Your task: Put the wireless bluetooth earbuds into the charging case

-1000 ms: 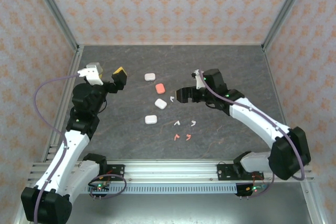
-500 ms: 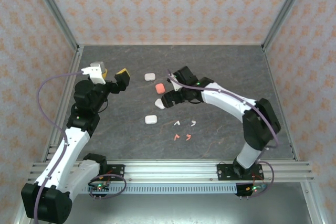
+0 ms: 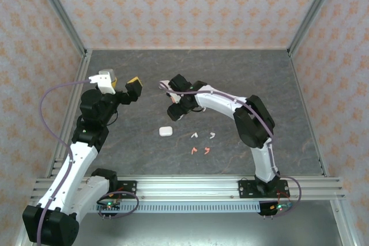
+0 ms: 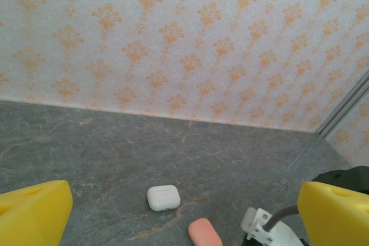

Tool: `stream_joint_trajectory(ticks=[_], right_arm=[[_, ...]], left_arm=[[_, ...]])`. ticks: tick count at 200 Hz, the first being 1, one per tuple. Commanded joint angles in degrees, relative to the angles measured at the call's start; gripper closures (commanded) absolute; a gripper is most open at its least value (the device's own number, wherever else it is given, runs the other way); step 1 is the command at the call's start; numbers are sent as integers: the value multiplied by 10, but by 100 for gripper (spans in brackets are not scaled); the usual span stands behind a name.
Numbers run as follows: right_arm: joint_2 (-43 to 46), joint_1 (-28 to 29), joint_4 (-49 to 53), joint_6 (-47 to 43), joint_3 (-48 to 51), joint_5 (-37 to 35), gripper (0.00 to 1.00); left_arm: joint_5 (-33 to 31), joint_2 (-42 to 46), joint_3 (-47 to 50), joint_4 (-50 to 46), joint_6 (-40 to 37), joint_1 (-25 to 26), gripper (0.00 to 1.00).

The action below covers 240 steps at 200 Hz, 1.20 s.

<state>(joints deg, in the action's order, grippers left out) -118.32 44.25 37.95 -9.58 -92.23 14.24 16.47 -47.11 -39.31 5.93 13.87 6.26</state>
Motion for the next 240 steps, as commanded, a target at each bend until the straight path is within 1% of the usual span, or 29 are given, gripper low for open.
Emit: stream_joint_trajectory(ticks=[1,26,65,110,145,178,212,232,240], right_arm=[[-23,0,32,-8,-35,-23,28],[-47,4,43,-12,-63,-23,29],[-83,17,68,-25,-99,-48,31],[-105,19,69,-21,-107,-40,32],[-102,22,71,-24,-83,-54,35],[-74,22,59,-24,-36,-69,36],[-54,22,53,-23,-8,-74,38],[-47,22,51,-24,1,-76,40],[-44,22,51,-24,5,-79,43]], left_arm=[[-6,9,-13,-13,-12,-1,0],[-8,9,-10,-15,-12,-1,0],[-15,15,-6,-19,-11,-1,0],[-12,17,-10,-24,-11,-1,0],[-12,18,-11,-25,-11,0,0],[-13,18,-12,-25,-11,-1,0],[-13,17,-12,-23,-9,-1,0],[-12,16,-13,-23,-9,0,0],[-12,16,-13,-23,-8,-1,0]])
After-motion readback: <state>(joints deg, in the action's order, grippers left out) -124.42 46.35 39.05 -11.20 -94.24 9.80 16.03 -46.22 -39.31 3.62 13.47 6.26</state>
